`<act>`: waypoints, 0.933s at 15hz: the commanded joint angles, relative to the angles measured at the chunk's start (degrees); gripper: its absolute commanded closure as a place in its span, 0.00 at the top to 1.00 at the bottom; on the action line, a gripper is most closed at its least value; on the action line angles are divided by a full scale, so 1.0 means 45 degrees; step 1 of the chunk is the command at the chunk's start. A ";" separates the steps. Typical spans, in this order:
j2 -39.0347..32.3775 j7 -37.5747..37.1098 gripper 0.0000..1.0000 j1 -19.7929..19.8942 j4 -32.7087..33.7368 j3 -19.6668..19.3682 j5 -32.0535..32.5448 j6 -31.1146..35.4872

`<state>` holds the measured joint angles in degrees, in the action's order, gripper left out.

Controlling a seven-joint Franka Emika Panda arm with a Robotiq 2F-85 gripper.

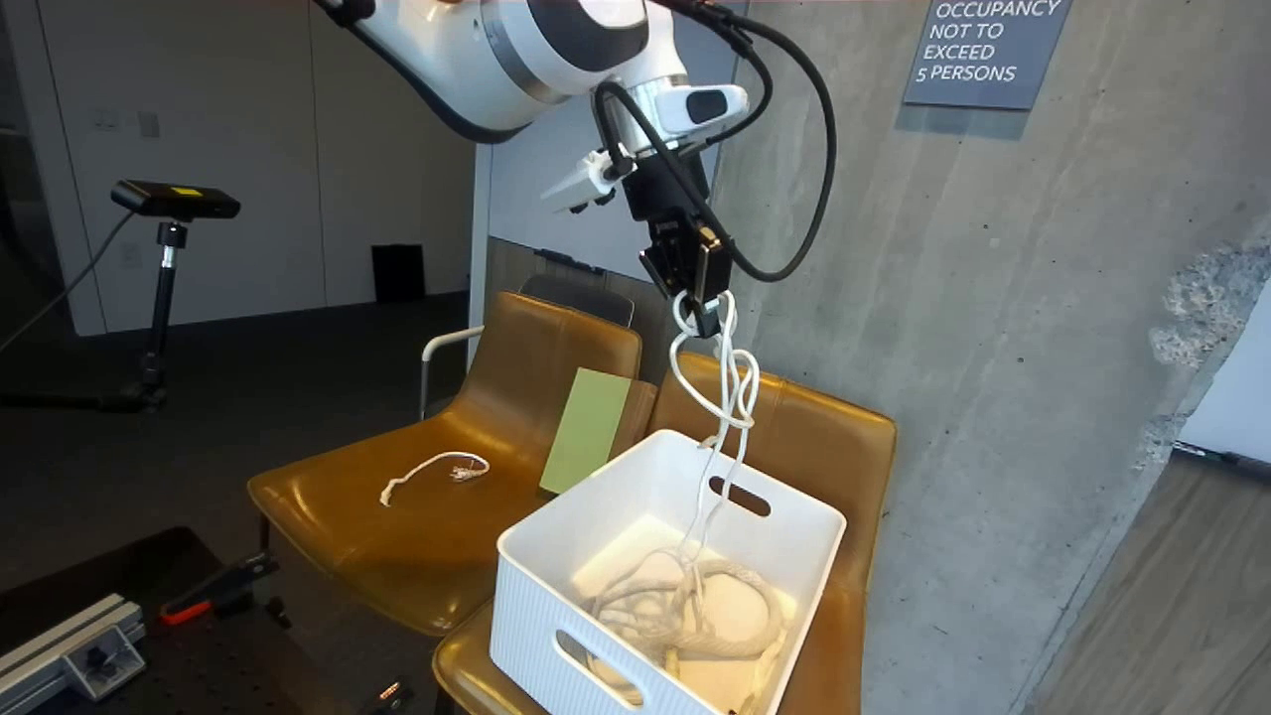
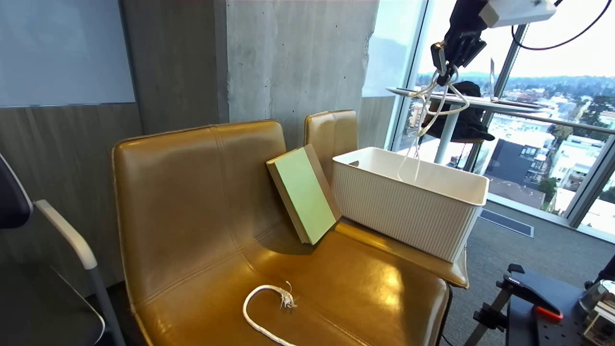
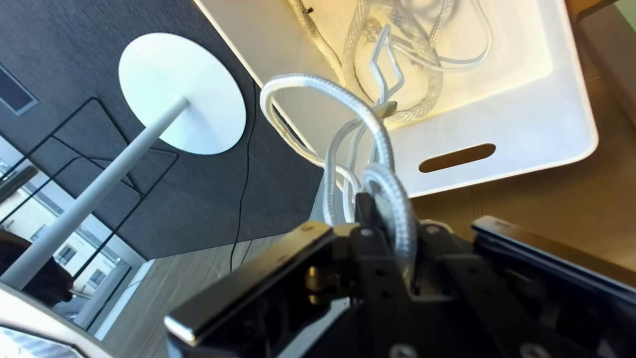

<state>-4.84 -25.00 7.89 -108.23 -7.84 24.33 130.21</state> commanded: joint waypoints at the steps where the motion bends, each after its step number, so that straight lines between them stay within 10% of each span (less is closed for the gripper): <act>1: -0.0814 0.0677 0.10 0.0148 0.0197 -0.0306 -0.0848 0.0688; 2: -0.0956 0.0722 0.35 0.0145 0.0159 -0.0372 -0.1007 0.0836; 14: 0.0080 -0.0651 1.00 -0.2347 -0.2657 0.1333 -0.1098 0.1951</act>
<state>-6.18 -25.62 0.34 -115.45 -4.90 20.11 136.31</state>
